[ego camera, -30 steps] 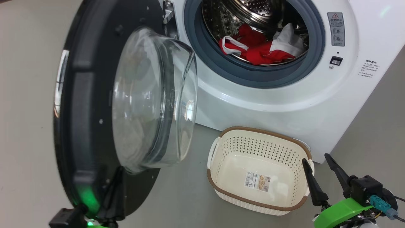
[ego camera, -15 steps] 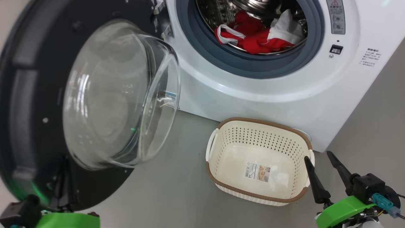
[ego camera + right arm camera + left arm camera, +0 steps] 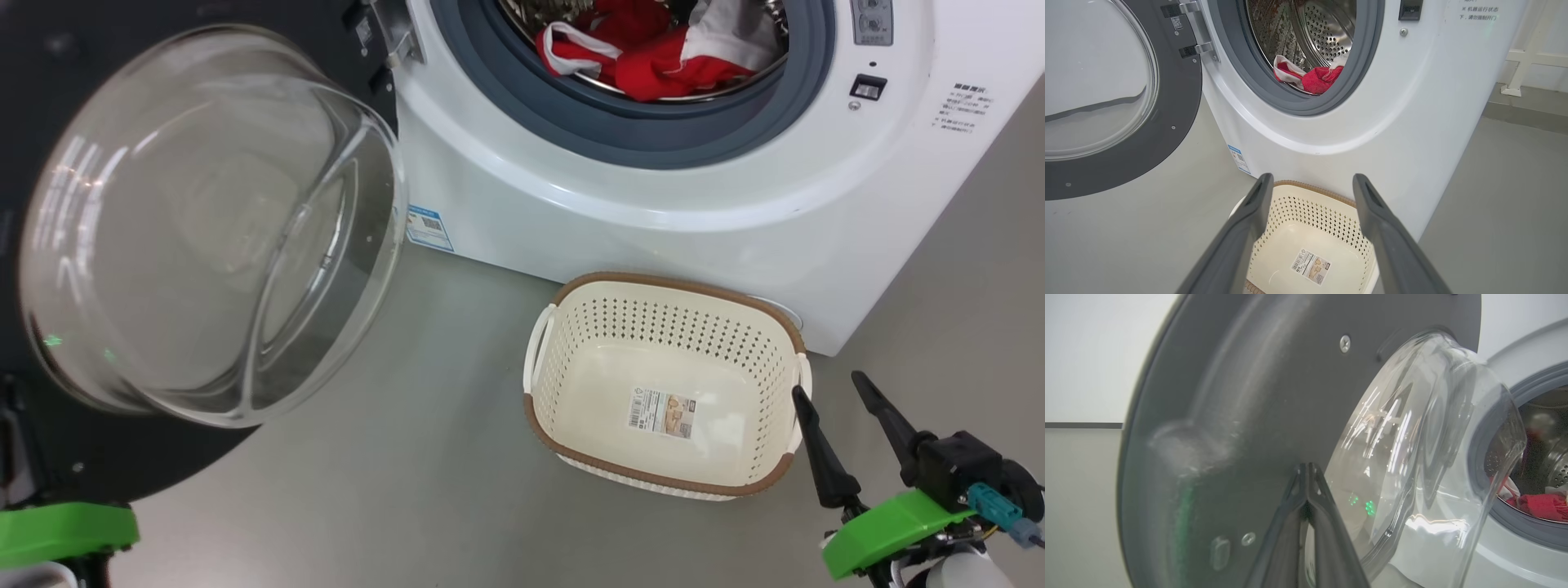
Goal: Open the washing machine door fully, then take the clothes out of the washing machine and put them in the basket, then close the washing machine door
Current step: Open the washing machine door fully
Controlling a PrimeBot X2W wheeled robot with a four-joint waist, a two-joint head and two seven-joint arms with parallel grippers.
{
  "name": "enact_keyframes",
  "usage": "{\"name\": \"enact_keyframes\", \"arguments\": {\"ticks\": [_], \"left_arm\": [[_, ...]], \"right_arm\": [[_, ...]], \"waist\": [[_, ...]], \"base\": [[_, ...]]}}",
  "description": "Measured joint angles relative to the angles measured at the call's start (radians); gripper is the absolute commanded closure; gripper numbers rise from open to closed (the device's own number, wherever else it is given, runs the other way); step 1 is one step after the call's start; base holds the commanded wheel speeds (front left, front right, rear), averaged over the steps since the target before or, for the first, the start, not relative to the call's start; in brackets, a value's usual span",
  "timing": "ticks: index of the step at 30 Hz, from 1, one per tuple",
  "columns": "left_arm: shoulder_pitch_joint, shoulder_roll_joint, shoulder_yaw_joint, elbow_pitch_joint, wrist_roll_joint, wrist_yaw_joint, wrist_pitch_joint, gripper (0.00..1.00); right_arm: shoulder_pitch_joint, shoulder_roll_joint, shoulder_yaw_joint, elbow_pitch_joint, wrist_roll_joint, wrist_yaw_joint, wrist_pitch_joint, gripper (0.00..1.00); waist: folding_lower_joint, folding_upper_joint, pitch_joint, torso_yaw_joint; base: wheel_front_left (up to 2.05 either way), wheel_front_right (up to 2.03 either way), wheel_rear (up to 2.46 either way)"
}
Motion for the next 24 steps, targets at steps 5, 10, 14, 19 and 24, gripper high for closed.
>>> {"name": "enact_keyframes", "arguments": {"ticks": [5,10,14,19,24], "left_arm": [[-0.054,0.001,0.071,0.04,0.035,-0.008,0.0,1.0],[-0.107,0.003,0.134,0.09,0.047,-0.011,0.0,1.0],[-0.142,0.027,0.175,0.137,0.056,-0.016,0.0,1.0],[-0.172,0.052,0.213,0.17,0.074,-0.017,0.0,1.0],[-0.194,0.065,0.236,0.187,0.091,-0.017,0.0,1.0]], "right_arm": [[-0.033,-0.001,-0.001,-0.004,0.0,0.0,0.0,0.0],[-0.035,-0.002,-0.001,-0.005,0.0,0.0,0.0,0.0],[-0.043,-0.004,0.0,-0.006,0.0,0.0,0.0,0.0],[-0.058,-0.008,-0.001,-0.01,-0.001,0.0,0.0,0.0],[-0.058,-0.011,-0.001,-0.011,-0.002,0.0,0.0,0.0]], "waist": [[0.0,0.0,0.024,-0.007],[0.0,0.0,0.044,-0.016],[0.0,0.0,0.057,-0.027],[0.0,0.0,0.071,-0.042],[0.0,0.0,0.083,-0.055]], "base": [[0.0,0.0,0.0],[0.0,0.0,0.0],[0.0,0.0,0.0],[0.0,0.0,0.0],[0.0,0.0,0.0]]}}
